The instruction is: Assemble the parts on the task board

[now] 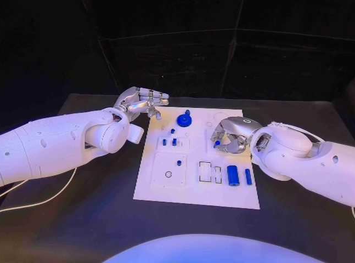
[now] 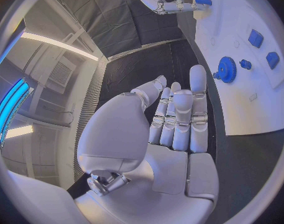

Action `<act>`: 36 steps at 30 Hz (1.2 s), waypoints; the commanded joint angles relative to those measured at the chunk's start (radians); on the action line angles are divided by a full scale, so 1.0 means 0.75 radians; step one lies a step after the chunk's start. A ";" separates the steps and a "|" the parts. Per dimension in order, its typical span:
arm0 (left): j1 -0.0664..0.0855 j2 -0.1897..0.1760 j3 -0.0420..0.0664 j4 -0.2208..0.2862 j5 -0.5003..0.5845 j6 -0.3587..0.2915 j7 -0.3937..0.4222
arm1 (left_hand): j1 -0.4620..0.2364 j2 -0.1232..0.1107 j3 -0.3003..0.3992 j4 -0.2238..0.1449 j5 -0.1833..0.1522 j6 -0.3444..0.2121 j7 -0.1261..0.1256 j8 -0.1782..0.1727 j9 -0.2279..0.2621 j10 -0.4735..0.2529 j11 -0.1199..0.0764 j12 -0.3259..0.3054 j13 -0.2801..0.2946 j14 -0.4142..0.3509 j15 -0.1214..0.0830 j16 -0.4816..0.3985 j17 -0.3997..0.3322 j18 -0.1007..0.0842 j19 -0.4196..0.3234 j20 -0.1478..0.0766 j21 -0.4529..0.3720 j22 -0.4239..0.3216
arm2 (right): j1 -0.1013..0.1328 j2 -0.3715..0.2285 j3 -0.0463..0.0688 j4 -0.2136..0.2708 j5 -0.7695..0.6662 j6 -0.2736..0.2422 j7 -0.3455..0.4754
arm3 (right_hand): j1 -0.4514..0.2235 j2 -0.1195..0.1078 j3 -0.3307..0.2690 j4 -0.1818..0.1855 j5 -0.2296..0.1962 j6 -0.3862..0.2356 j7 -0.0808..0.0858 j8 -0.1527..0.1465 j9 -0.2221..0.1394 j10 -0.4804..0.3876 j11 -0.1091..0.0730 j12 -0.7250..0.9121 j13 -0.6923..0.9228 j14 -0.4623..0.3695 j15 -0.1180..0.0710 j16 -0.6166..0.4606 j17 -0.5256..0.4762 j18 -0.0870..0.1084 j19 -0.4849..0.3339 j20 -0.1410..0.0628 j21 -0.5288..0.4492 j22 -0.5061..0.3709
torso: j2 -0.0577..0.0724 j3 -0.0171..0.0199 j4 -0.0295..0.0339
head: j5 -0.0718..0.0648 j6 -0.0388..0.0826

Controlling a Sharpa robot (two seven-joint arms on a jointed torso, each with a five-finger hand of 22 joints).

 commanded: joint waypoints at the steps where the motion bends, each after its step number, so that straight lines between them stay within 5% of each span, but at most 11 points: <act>1: 0.002 0.002 0.001 -0.001 0.004 0.016 0.003 | 0.005 0.014 -0.007 0.003 0.002 -0.004 0.004 0.005 -0.002 -0.004 0.005 0.005 0.002 -0.010 -0.001 -0.007 -0.002 0.017 0.000 0.002 -0.006 -0.002 | 0.002 0.003 0.000 -0.002 -0.011 0.046 0.009 | 0.003 0.013 0.015 0.000 0.004 0.026 -0.001 0.014 0.003 0.036 -0.007 0.009 0.002 0.021 -0.012 0.012 0.008 -0.001 0.017 -0.006 0.016 0.020 | 0.000 -0.0002 -0.0009 | -0.002 -0.001; 24: 0.002 0.000 0.001 -0.002 0.004 0.022 -0.005 | 0.005 0.018 -0.009 0.004 0.003 -0.003 0.004 0.007 -0.002 -0.005 0.005 0.009 0.003 -0.011 -0.001 -0.007 -0.005 0.017 0.001 0.002 -0.008 -0.003 | 0.001 0.004 0.000 0.010 -0.096 -0.051 -0.019 | 0.066 0.047 0.111 -0.059 -0.025 0.112 -0.006 0.026 -0.001 0.131 -0.021 -0.025 0.008 0.025 -0.026 0.034 0.019 -0.012 0.043 -0.022 0.055 0.085 | -0.001 -0.0005 -0.0012 | 0.002 -0.008; 36: 0.002 -0.004 0.001 0.000 0.004 0.024 -0.009 | 0.005 0.018 -0.009 0.004 0.003 -0.003 0.004 0.007 -0.002 -0.005 0.005 0.009 0.003 -0.011 -0.001 -0.007 -0.005 0.017 0.001 0.002 -0.008 -0.003 | 0.003 -0.067 0.003 0.148 -0.089 -0.129 -0.016 | 0.070 0.040 0.134 -0.078 -0.031 0.110 -0.003 0.017 -0.005 0.149 -0.020 -0.030 0.013 0.024 -0.025 0.036 0.017 -0.013 0.043 -0.021 0.058 0.090 | -0.002 -0.0024 0.0004 | 0.002 -0.002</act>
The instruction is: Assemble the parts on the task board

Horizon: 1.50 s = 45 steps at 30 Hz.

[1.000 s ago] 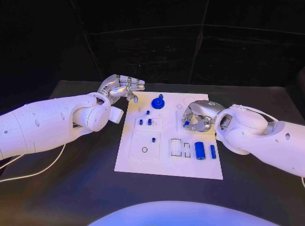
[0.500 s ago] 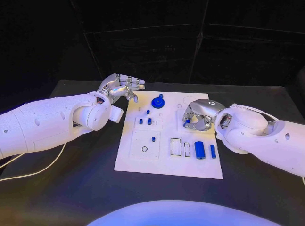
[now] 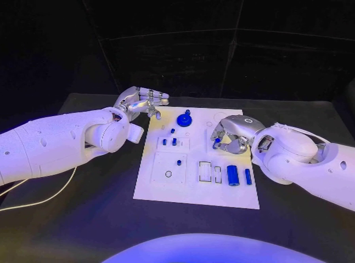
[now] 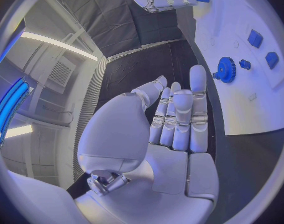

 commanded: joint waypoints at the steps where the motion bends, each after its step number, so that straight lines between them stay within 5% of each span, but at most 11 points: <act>1: 0.002 -0.001 0.001 0.002 0.004 0.016 -0.001 | -0.002 0.012 -0.005 0.000 0.003 -0.003 0.004 0.007 -0.002 -0.005 0.005 0.009 0.001 -0.011 -0.001 -0.007 -0.001 0.017 0.001 0.002 -0.008 -0.002 | 0.006 -0.022 0.005 0.050 -0.008 -0.065 -0.002 | 0.011 0.000 0.012 -0.003 -0.007 0.008 0.002 -0.004 -0.002 0.038 -0.024 0.002 0.001 0.029 -0.011 0.005 0.000 -0.013 0.013 0.000 0.008 0.003 | 0.000 -0.0006 0.0012 | 0.000 0.002; 8: 0.002 -0.001 0.001 0.003 0.004 0.016 -0.001 | -0.001 0.014 -0.006 0.001 0.002 -0.004 0.005 0.007 -0.002 -0.007 0.005 0.010 0.001 -0.011 0.000 -0.007 -0.002 0.017 0.001 0.002 -0.009 -0.003 | 0.014 -0.041 0.035 0.137 0.024 -0.089 0.020 | 0.013 -0.002 0.017 -0.007 -0.006 0.010 0.002 -0.005 -0.002 0.040 -0.024 0.000 0.002 0.029 -0.011 0.007 0.001 -0.013 0.014 0.000 0.009 0.006 | 0.002 0.0002 0.0014 | 0.004 0.001; 19: 0.002 0.007 0.001 0.002 0.004 0.015 0.001 | -0.001 0.014 -0.006 0.001 0.002 -0.004 0.005 0.007 -0.002 -0.007 0.005 0.010 0.001 -0.011 0.000 -0.007 -0.002 0.017 0.001 0.002 -0.009 -0.003 | 0.012 0.104 0.041 0.143 0.101 -0.111 0.130 | 0.013 -0.002 0.024 -0.012 -0.001 0.010 0.003 -0.007 -0.003 0.043 -0.023 -0.002 0.003 0.029 -0.011 0.008 0.002 -0.013 0.014 0.000 0.011 0.008 | 0.002 0.0009 0.0053 | 0.029 -0.012; 23: 0.002 0.010 0.001 -0.002 0.004 0.012 0.000 | -0.001 0.014 -0.006 0.001 0.002 -0.004 0.005 0.007 -0.002 -0.007 0.005 0.010 0.001 -0.011 0.000 -0.007 -0.002 0.017 0.001 0.002 -0.009 -0.003 | -0.004 0.181 0.034 0.114 0.114 -0.111 0.182 | 0.011 -0.003 0.028 -0.014 0.005 0.011 0.004 -0.008 -0.003 0.044 -0.022 -0.005 0.004 0.029 -0.011 0.009 0.003 -0.014 0.014 0.000 0.012 0.009 | 0.003 -0.0010 0.0019 | 0.042 -0.019; 32: 0.003 0.022 0.002 -0.005 0.004 0.012 0.001 | -0.001 0.014 -0.006 0.001 0.002 -0.004 0.005 0.007 -0.002 -0.007 0.005 0.010 0.001 -0.011 0.000 -0.007 -0.002 0.017 0.001 0.002 -0.009 -0.003 | -0.047 0.297 -0.018 0.015 0.117 -0.074 0.224 | 0.005 -0.006 0.034 -0.017 0.010 0.006 0.006 -0.014 -0.005 0.041 -0.020 -0.011 0.004 0.029 -0.009 0.009 0.001 -0.013 0.013 0.000 0.012 0.008 | 0.002 0.0008 0.0033 | 0.068 -0.036; 45: 0.003 0.029 0.002 -0.012 0.004 0.012 0.001 | -0.002 0.017 -0.008 0.003 0.002 -0.005 0.005 0.008 -0.002 -0.008 0.006 0.011 0.001 -0.010 0.000 -0.005 -0.001 0.017 0.002 0.003 -0.010 -0.004 | -0.087 0.352 -0.034 -0.059 0.071 0.018 0.205 | 0.005 -0.003 0.044 -0.023 0.014 0.003 0.008 -0.019 -0.006 0.038 -0.018 -0.018 0.005 0.028 -0.008 0.009 -0.001 -0.013 0.011 0.001 0.012 0.008 | 0.002 0.0016 -0.0009 | 0.086 -0.047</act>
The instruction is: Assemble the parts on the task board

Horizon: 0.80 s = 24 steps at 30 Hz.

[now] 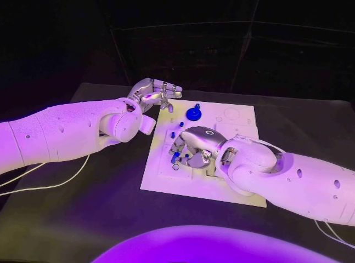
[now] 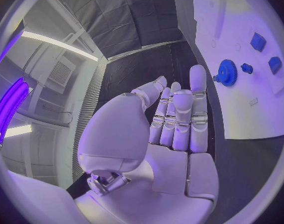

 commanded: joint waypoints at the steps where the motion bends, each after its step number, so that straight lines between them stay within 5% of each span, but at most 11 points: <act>1: 0.002 0.002 0.001 -0.001 0.004 0.010 0.005 | 0.003 0.012 -0.008 0.003 0.002 -0.005 0.005 0.008 -0.002 -0.008 0.006 0.006 0.002 -0.010 0.000 -0.005 0.000 0.017 0.002 0.003 -0.005 -0.001 | -0.004 0.002 0.000 -0.005 -0.032 0.060 0.003 | 0.003 -0.004 0.006 -0.001 0.008 0.001 0.006 -0.008 -0.002 0.033 -0.023 -0.002 0.002 0.028 -0.008 0.004 -0.001 -0.013 0.002 0.001 0.007 0.000 | -0.001 0.0009 -0.0020 | 0.003 -0.003; 24: 0.002 0.008 0.001 -0.006 0.004 0.014 0.004 | 0.003 0.012 -0.008 0.003 0.002 -0.005 0.005 0.008 -0.002 -0.008 0.006 0.006 0.002 -0.010 0.000 -0.005 0.000 0.017 0.002 0.003 -0.005 -0.001 | -0.016 0.015 -0.001 -0.029 -0.065 0.118 -0.039 | -0.005 -0.007 0.008 -0.002 0.007 0.002 0.007 -0.010 -0.002 0.034 -0.022 -0.005 0.004 0.028 -0.007 0.004 -0.003 -0.013 0.000 0.002 0.007 0.000 | -0.001 0.0001 -0.0006 | 0.006 -0.014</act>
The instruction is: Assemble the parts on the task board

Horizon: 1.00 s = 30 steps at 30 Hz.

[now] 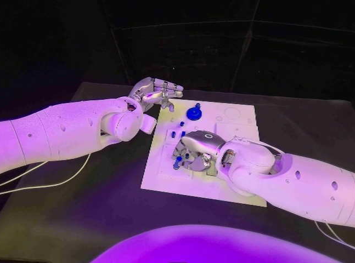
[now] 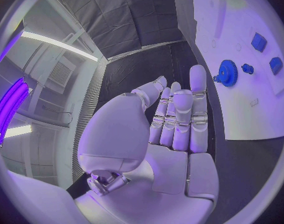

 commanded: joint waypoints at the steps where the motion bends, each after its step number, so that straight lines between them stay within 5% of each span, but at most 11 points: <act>1: 0.002 0.002 0.001 0.000 0.004 0.013 0.004 | 0.003 0.013 -0.008 0.003 0.002 -0.005 0.005 0.008 -0.002 -0.008 0.006 0.006 0.002 -0.010 0.000 -0.005 0.000 0.017 0.002 0.003 -0.005 -0.001 | 0.000 0.007 0.000 -0.003 -0.027 0.021 -0.022 | -0.004 -0.007 0.007 -0.001 0.002 0.002 0.007 -0.009 -0.002 0.035 -0.022 0.000 0.000 0.028 -0.007 0.004 -0.002 -0.013 0.001 0.002 0.007 0.000 | 0.000 0.0003 0.0010 | 0.000 -0.002; 23: 0.002 0.005 0.001 -0.002 0.004 0.017 0.002 | 0.003 0.013 -0.008 0.003 0.002 -0.005 0.005 0.008 -0.002 -0.008 0.006 0.006 0.002 -0.010 0.000 -0.005 0.000 0.017 0.002 0.003 -0.005 -0.001 | -0.009 0.039 -0.003 -0.019 -0.119 0.067 -0.095 | -0.045 -0.025 -0.002 0.002 -0.009 -0.016 0.014 -0.026 -0.004 0.020 -0.015 -0.021 0.001 0.024 -0.001 0.003 -0.009 -0.012 -0.007 0.008 0.004 -0.008 | -0.001 -0.0008 0.0011 | 0.002 -0.011; 30: 0.002 0.004 0.001 -0.002 0.004 0.016 0.000 | 0.003 0.015 -0.010 0.004 0.002 -0.006 0.005 0.008 -0.002 -0.010 0.006 0.008 0.002 -0.010 0.000 -0.004 -0.001 0.017 0.003 0.003 -0.006 -0.002 | -0.009 0.042 -0.006 -0.017 -0.119 0.069 -0.083 | -0.116 -0.074 -0.034 0.027 0.019 -0.085 0.028 -0.042 -0.008 -0.081 0.012 -0.082 -0.021 0.020 0.022 0.002 -0.017 -0.006 -0.029 0.027 -0.017 -0.046 | 0.000 -0.0004 -0.0010 | 0.002 -0.010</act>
